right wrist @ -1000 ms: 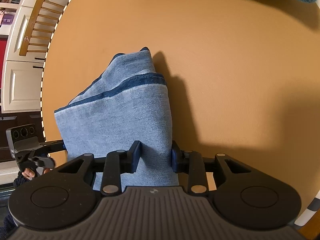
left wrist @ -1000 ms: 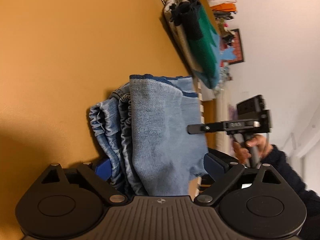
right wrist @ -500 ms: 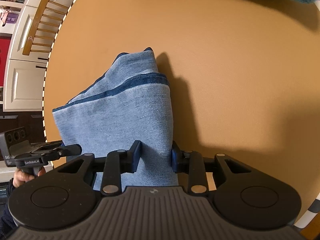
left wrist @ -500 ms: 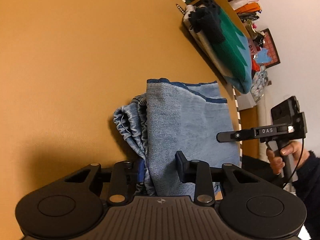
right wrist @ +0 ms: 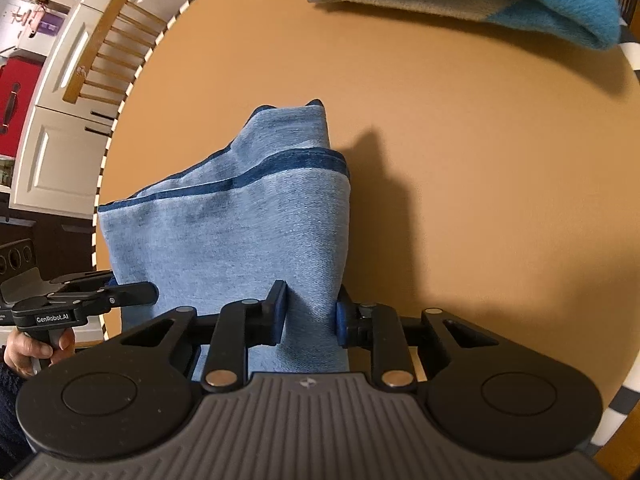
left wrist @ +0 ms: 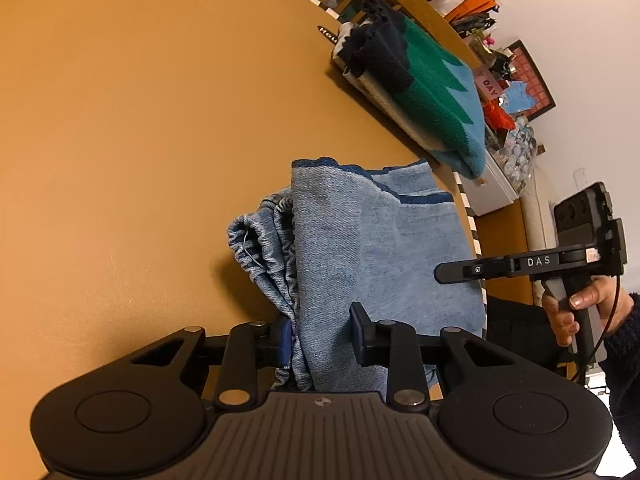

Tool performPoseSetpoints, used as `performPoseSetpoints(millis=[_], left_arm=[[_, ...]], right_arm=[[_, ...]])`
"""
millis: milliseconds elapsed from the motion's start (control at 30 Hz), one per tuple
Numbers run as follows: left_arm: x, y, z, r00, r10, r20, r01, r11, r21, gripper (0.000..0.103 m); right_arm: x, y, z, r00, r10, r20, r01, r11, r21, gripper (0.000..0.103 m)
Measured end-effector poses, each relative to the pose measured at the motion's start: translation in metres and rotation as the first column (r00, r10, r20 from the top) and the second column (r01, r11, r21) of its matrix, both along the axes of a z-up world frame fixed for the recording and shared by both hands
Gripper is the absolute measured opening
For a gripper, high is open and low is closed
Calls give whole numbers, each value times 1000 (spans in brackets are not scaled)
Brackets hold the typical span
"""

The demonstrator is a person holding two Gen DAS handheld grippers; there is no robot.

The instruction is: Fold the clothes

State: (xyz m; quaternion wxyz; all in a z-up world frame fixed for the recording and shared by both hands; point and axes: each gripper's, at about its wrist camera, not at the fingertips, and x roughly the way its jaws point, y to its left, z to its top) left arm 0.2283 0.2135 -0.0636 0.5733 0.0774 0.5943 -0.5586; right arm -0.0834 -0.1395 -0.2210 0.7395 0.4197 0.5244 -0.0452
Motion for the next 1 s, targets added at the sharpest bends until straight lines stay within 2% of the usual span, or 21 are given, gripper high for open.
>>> performPoseSetpoints(millis=[167, 300, 500, 633, 733, 833, 1000], left_arm=[[0, -12, 22, 999, -25, 21, 26, 1000, -9, 30], [2, -39, 65, 996, -61, 65, 64, 997, -44, 30], [5, -121, 160, 982, -123, 146, 144, 980, -139, 30], [11, -203, 198, 980, -140, 139, 161, 975, -156, 30], [11, -267, 204, 978, -148, 150, 169, 976, -134, 30], [9, -327, 196, 969, -171, 177, 190, 977, -92, 30], [19, -399, 139, 973, -181, 145, 181, 983, 8, 31]], right_arm=[[-16, -1, 20, 997, -58, 52, 59, 998, -18, 21], [-29, -19, 55, 986, -119, 116, 123, 992, -25, 21], [-37, -82, 137, 950, -213, 226, 236, 968, -82, 21], [-32, -141, 176, 922, -289, 257, 324, 940, -109, 21], [-20, -180, 182, 910, -326, 255, 367, 921, -132, 21], [-3, -215, 162, 899, -374, 227, 409, 903, -133, 21], [19, -260, 100, 878, -449, 166, 466, 881, -80, 21]])
